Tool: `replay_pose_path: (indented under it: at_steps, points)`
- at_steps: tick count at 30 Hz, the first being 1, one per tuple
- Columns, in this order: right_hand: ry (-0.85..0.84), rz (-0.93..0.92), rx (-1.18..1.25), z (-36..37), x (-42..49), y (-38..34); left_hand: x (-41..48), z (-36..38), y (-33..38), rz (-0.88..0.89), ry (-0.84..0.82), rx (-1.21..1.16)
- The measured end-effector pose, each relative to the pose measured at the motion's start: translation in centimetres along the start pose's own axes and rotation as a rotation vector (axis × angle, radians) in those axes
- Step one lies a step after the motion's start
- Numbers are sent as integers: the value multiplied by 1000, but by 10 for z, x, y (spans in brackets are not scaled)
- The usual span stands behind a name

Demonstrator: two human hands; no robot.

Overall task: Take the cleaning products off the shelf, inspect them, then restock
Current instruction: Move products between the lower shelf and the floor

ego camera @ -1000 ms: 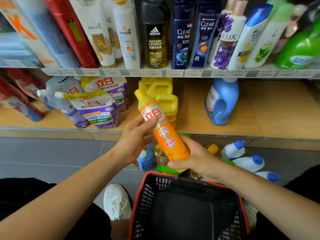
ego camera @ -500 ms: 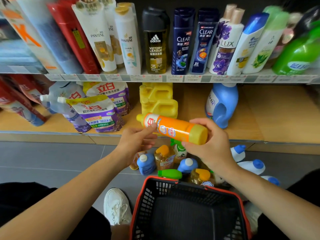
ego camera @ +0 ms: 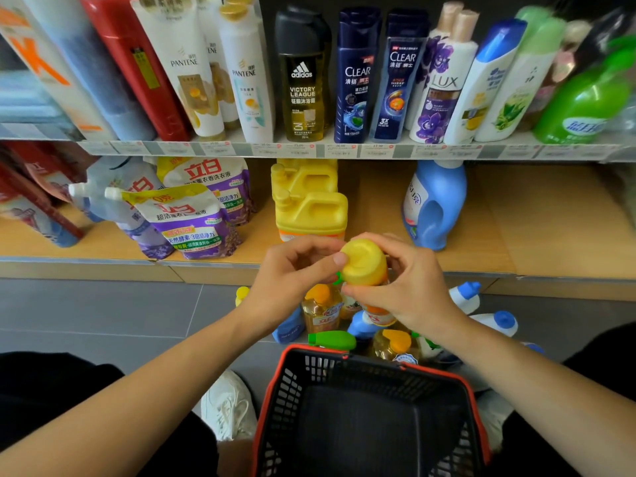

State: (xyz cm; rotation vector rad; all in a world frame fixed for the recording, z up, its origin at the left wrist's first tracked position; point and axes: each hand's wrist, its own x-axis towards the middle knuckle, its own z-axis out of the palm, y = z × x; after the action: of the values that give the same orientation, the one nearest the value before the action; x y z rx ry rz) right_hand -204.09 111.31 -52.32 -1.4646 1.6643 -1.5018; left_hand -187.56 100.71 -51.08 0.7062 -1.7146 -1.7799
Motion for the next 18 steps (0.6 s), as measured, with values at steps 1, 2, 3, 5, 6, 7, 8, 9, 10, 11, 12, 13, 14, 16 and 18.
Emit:
replay_pose_path:
  at_steps: [1,2,3,5,6,7,8,9,10,11,12,13,14,16,18]
  points:
    - [-19,-7,-36,3,-2,0,-1,1,1,-1,-4,-10]
    - [-40,-17,-63,6,-4,0,-1,1,0,-5,4,-11]
    - [-60,-31,-82,8,-6,0,-1,1,-1,-12,20,-5]
    - [-79,-54,-100,11,-10,-2,0,0,-4,-35,44,5]
    - [-80,-57,-109,12,-10,-3,1,0,-6,-48,52,3]
    - [-84,-57,-126,12,-10,-3,1,0,-8,-59,59,0]
    - [-93,-58,-150,13,-9,-3,2,0,-9,-69,66,1]
    - [-107,-59,-176,14,-10,-3,2,0,-11,-76,71,7]
    - [-122,-60,-199,15,-10,-4,2,-1,-13,-81,71,20]
    - [-135,-58,-217,15,-9,-4,1,-1,-14,-82,67,44]
    - [-146,-53,-230,15,-8,-5,1,-2,-15,-82,59,75]
    - [-151,-47,-237,15,-8,-5,1,-4,-14,-82,42,103]
    - [-149,-39,-239,15,-7,-6,1,-5,-14,-81,19,116]
    - [-139,-18,-232,13,-6,-7,2,-7,-15,-73,-34,107]
    - [-143,-7,-227,11,-5,-7,1,-9,-15,-62,-58,109]
